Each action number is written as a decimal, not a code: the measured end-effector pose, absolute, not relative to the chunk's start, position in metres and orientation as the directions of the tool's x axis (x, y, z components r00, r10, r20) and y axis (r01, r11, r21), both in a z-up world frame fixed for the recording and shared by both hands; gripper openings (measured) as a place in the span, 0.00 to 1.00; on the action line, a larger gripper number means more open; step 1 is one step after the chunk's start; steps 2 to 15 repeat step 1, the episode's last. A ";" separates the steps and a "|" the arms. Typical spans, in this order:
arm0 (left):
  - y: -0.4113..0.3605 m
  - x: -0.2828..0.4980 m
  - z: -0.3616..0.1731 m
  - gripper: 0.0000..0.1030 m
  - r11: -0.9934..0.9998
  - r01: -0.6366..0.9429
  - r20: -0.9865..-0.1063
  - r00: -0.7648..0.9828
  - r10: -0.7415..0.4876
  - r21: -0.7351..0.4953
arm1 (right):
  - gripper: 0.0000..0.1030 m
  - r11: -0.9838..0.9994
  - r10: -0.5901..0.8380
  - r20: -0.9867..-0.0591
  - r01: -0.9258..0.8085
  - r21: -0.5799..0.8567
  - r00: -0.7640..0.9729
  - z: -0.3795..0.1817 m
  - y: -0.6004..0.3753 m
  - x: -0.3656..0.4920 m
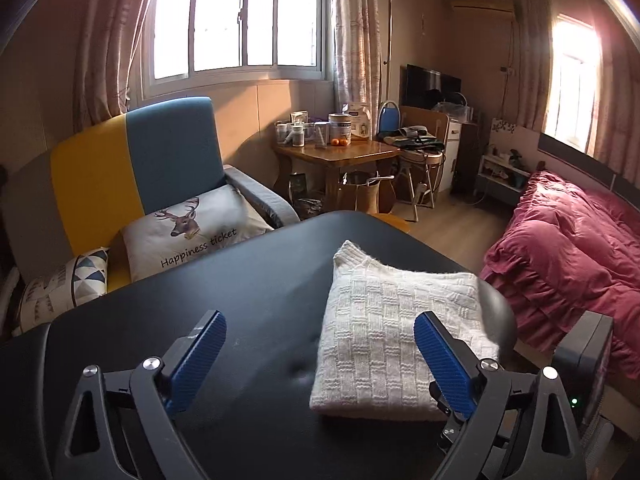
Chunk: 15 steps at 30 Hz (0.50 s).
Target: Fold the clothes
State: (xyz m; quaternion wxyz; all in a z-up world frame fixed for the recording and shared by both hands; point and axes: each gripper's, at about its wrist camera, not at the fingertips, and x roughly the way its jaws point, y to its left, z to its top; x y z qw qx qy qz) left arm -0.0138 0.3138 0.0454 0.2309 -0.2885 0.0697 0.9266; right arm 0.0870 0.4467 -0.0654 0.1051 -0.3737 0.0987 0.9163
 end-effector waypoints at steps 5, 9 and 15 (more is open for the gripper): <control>0.314 -0.013 0.042 0.93 -0.881 -0.474 -0.572 -0.721 0.390 -0.003 | 0.38 -0.958 0.117 -0.708 -0.268 0.105 -0.697 -0.067 0.448 0.087; 0.314 -0.013 0.042 0.93 -0.881 -0.474 -0.572 -0.721 0.390 -0.003 | 0.38 -0.958 0.117 -0.708 -0.268 0.105 -0.697 -0.067 0.448 0.087; 0.314 -0.013 0.042 0.93 -0.881 -0.474 -0.572 -0.721 0.390 -0.003 | 0.38 -0.958 0.117 -0.708 -0.268 0.105 -0.697 -0.067 0.448 0.087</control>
